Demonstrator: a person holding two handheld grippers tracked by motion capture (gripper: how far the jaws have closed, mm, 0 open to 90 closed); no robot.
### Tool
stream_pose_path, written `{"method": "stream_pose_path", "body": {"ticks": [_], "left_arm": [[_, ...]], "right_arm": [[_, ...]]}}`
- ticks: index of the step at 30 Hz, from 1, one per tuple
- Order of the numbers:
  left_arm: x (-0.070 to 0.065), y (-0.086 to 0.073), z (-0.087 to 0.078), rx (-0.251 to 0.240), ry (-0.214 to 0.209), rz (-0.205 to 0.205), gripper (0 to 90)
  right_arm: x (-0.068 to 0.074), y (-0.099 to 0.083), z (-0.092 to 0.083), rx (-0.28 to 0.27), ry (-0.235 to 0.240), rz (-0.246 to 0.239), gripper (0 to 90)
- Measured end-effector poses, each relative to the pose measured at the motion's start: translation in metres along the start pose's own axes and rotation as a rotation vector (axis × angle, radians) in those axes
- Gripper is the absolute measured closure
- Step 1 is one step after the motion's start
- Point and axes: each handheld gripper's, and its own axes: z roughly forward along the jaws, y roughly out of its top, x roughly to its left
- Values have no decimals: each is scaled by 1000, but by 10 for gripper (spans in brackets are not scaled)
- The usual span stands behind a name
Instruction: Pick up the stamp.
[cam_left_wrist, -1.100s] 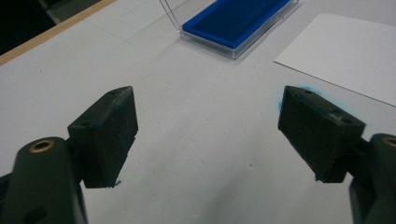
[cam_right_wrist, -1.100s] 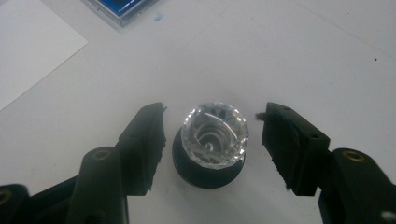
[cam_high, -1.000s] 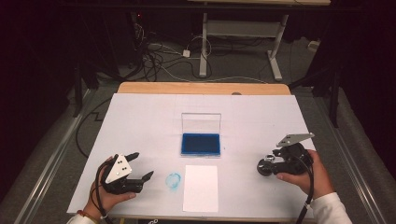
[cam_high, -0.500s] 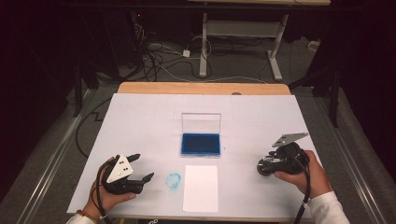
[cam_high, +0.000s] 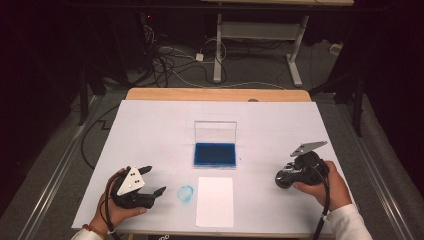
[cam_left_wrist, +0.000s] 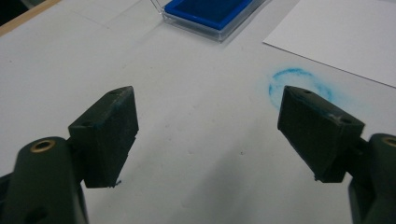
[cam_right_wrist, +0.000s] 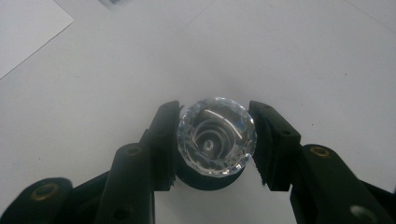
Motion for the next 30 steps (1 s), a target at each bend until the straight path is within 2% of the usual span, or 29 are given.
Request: {"method": "stream_pose_path", "body": {"ticks": [10, 22, 25, 30], "left_arm": [[-2, 0, 3, 17, -12, 9, 196], [-3, 1, 4, 23, -25, 18, 211], [-3, 1, 4, 22, -27, 13, 211], [-2, 0, 3, 23, -23, 15, 211]], "right_arm": [[0, 0, 2, 12, 0, -7, 562], [-1, -3, 2, -21, 1, -25, 568], [-2, -5, 2, -43, -13, -26, 568], [-2, -6, -3, -77, -7, -18, 569]]}}
